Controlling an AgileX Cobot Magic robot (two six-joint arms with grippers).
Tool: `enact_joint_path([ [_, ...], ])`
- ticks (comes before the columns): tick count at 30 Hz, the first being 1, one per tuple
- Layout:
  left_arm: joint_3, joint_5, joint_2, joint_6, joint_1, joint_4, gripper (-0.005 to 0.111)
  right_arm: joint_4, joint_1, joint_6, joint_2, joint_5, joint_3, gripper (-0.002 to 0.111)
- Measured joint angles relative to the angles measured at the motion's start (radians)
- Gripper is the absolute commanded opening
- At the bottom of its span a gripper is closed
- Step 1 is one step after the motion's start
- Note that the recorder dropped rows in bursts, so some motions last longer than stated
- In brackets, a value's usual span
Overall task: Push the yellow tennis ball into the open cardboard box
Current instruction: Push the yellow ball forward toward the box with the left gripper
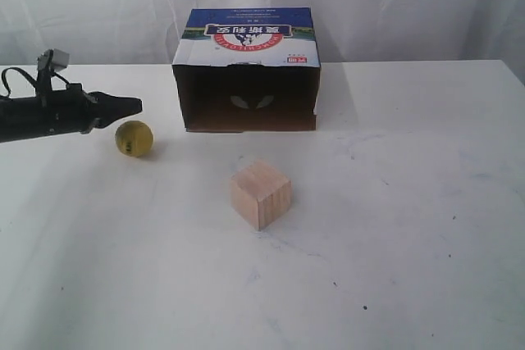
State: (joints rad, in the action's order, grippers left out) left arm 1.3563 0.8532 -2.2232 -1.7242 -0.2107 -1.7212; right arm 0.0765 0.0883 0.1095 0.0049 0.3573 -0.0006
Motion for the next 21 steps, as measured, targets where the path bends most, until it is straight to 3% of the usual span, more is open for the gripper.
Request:
enact_joint_path([
  [3, 0.0, -0.195, 0.087, -0.069, 0.002, 0.0, 0.0, 0.0, 0.0, 0.0, 0.0, 0.0, 0.0, 0.0],
  [7, 0.0, -0.272, 0.094, -0.071, 0.002, 0.069, 0.0, 0.0, 0.0, 0.0, 0.0, 0.0, 0.0, 0.0],
  [21, -0.059, -0.185, 0.077, -0.048, 0.019, 0.121, 0.0, 0.0, 0.0, 0.0, 0.0, 0.0, 0.0, 0.0],
])
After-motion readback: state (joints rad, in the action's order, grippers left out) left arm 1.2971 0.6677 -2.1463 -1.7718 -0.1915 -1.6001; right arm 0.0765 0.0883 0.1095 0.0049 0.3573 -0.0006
